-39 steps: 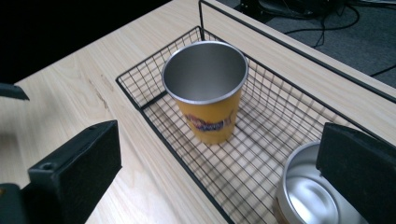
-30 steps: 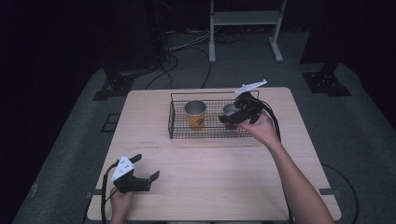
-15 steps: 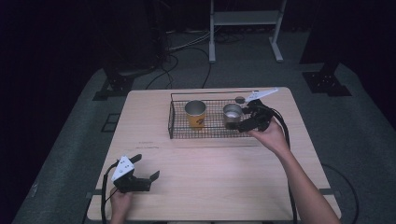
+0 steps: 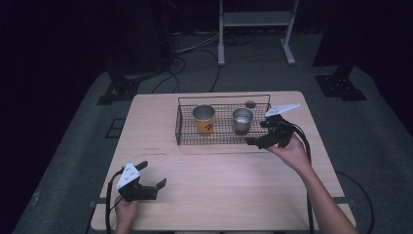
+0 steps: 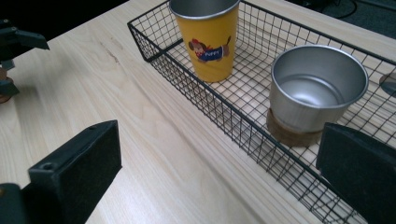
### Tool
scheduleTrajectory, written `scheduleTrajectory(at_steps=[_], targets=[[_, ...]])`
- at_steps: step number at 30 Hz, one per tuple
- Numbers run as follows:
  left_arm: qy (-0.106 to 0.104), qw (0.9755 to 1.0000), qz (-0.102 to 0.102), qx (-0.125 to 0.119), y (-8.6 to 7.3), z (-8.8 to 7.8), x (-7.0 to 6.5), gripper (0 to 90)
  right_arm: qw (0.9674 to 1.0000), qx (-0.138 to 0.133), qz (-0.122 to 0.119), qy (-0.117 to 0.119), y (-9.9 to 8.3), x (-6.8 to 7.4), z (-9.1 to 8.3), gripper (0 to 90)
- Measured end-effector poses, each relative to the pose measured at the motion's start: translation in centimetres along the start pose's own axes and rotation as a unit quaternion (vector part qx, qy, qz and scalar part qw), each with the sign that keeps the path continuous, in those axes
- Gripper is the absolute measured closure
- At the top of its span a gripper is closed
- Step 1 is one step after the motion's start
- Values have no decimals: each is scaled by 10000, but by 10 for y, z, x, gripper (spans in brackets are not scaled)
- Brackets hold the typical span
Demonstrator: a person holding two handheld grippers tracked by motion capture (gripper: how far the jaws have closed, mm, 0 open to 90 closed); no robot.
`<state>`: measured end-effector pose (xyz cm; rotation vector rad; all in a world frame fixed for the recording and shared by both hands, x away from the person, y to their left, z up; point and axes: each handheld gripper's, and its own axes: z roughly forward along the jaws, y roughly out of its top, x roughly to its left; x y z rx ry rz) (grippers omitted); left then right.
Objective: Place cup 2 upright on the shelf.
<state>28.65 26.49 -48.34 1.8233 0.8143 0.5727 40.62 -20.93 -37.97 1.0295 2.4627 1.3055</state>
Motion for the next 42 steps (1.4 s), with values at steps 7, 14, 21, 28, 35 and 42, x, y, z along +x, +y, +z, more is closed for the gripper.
scheduleTrajectory(at_steps=[7,14,21,28,35,42], targets=[[-2,10000,27,32,0,0,-1,0,10000,-38,28,-11,-13,-1,-7,0],[0,10000,32,34,0,0,-1,0,10000,-2,75,-56,-27,-2,-13,0],[5,10000,37,38,0,0,-1,0,9998,6,148,-102,-43,-5,-17,0],[8,10000,65,62,0,0,-1,0,9996,-18,223,-154,-56,-9,-24,0],[15,10000,55,57,0,0,-1,0,9993,-62,272,-258,-70,-9,-30,0],[16,9999,79,69,0,1,-2,0,9990,-29,336,-305,-84,-11,-33,0]])
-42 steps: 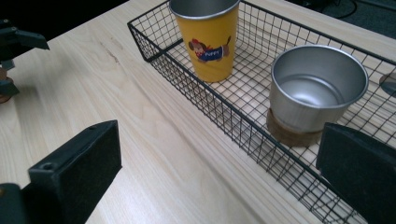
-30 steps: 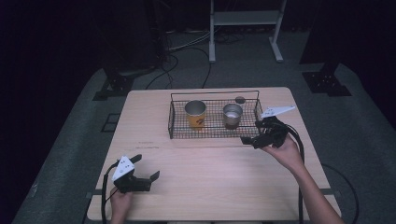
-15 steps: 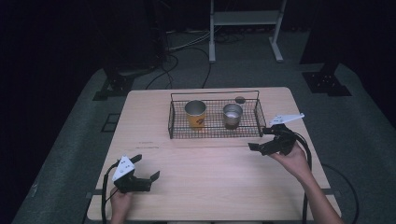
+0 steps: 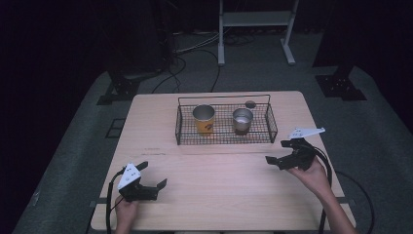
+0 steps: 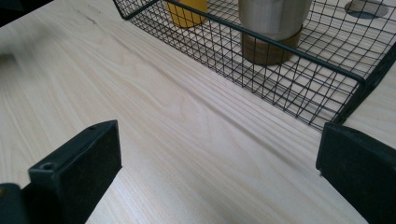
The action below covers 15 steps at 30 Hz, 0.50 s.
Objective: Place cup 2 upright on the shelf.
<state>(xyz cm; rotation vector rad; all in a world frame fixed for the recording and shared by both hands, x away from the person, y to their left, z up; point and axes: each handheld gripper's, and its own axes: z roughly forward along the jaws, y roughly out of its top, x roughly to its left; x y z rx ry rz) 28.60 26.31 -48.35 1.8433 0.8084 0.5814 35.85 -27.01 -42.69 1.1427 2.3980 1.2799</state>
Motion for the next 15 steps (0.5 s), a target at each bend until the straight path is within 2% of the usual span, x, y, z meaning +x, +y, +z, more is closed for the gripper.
scheduleTrajectory(at_steps=[15], targets=[[12,10000,0,3,0,0,0,0,10000,-2,-72,-17,-21,8,-10,0]])
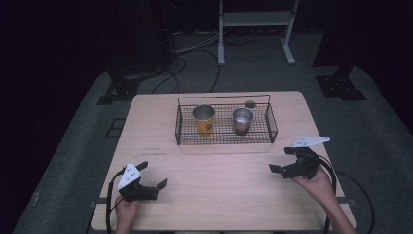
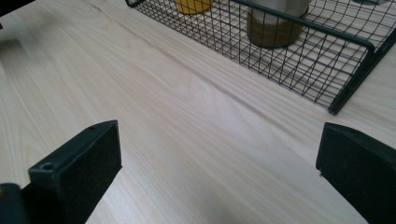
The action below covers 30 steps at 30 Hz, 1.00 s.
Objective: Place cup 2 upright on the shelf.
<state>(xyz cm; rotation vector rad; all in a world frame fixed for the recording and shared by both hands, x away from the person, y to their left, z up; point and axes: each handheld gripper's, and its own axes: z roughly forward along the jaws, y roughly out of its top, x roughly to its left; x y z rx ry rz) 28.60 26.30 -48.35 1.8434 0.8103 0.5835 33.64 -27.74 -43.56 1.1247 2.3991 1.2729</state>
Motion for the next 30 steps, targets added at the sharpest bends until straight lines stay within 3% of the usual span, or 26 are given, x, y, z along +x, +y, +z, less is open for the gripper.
scheduleTrajectory(at_steps=[14,30], targets=[[7,10000,0,-7,0,0,0,0,9995,-97,311,-15,-31,0,-5,0],[6,10000,-4,-10,0,0,0,0,9992,-203,307,-137,-53,7,-11,0]])
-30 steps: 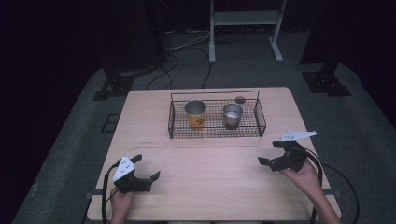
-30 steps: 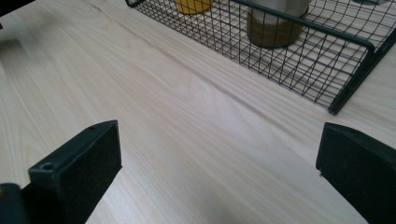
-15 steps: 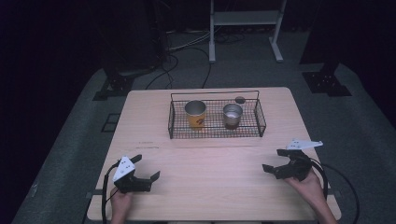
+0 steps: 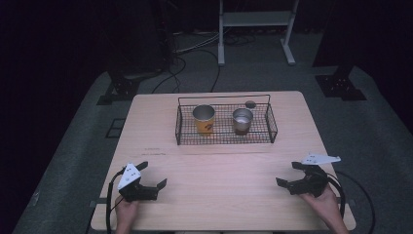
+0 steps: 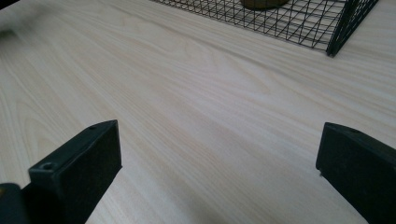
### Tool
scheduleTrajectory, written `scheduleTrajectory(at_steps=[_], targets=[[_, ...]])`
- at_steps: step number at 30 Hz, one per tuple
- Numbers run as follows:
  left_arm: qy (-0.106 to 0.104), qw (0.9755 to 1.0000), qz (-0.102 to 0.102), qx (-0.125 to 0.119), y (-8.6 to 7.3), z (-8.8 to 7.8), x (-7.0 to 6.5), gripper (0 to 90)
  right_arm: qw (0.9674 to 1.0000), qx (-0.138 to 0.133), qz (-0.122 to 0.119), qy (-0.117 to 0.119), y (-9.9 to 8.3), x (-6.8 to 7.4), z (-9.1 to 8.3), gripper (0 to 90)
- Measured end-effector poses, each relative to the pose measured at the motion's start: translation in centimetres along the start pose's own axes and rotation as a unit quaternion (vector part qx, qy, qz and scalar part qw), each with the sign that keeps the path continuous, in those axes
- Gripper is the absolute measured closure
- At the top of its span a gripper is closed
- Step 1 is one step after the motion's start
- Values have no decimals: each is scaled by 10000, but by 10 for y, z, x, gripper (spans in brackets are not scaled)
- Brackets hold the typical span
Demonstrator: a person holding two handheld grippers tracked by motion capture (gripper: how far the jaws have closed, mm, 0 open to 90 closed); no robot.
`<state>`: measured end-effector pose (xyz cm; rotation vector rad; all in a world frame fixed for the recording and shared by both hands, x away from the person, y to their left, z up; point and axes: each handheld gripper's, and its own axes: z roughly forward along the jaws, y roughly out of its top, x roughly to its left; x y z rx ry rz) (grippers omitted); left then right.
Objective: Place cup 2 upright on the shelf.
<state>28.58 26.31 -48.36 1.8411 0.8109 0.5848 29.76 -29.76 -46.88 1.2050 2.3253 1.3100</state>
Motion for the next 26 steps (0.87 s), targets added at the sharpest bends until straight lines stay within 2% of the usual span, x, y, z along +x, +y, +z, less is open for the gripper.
scheduleTrajectory(at_steps=[9,19,26], targets=[[2,10000,6,-3,0,0,0,0,9998,-157,147,-45,-16,1,-6,0],[9,10000,13,-3,0,0,0,0,9992,-233,236,-220,-31,7,-14,0],[26,10000,11,3,0,1,-1,0,9969,-549,385,-406,-46,18,-19,0]])
